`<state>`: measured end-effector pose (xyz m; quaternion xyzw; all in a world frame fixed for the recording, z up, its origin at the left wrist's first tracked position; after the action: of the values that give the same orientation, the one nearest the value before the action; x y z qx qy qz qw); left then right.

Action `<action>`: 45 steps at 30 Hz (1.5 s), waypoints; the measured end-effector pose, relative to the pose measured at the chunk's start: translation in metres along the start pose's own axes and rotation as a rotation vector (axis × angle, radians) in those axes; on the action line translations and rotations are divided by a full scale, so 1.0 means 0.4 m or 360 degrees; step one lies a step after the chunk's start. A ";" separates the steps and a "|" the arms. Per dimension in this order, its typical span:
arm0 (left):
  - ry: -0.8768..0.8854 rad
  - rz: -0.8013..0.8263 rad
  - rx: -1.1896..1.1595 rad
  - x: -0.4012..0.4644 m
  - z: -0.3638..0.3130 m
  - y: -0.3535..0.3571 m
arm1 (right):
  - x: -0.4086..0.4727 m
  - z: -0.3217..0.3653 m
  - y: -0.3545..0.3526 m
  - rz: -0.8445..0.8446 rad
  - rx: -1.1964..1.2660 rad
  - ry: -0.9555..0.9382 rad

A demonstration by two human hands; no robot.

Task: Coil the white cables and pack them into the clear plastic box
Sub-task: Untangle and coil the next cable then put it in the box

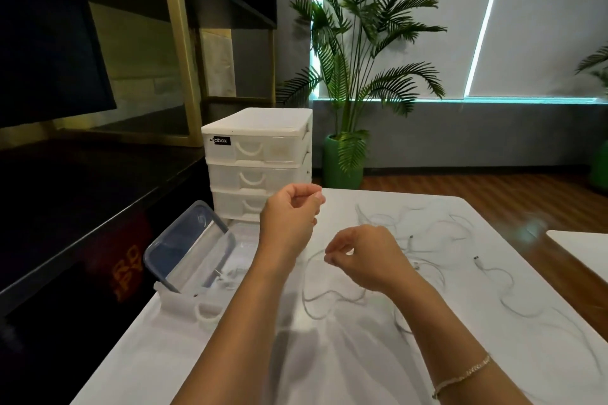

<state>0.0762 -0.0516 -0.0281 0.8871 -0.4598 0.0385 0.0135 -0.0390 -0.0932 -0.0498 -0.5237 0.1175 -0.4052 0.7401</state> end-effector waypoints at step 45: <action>-0.0099 0.0284 0.0408 -0.055 0.117 0.182 | -0.145 -0.311 -0.095 -0.0532 0.0032 0.0653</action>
<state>0.0068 -0.0783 -0.0773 0.8379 -0.5283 0.0703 -0.1177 -0.1690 -0.1406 -0.0838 -0.4354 0.1730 -0.6208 0.6286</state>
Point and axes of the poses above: each hand's wrist, its own x-axis towards the middle knuckle, its own y-axis out of the palm, z = x × y, the point moved 4 cm from there along x, towards the middle knuckle, and after that the axes turned 10 degrees about -y, right-handed, at the moved point
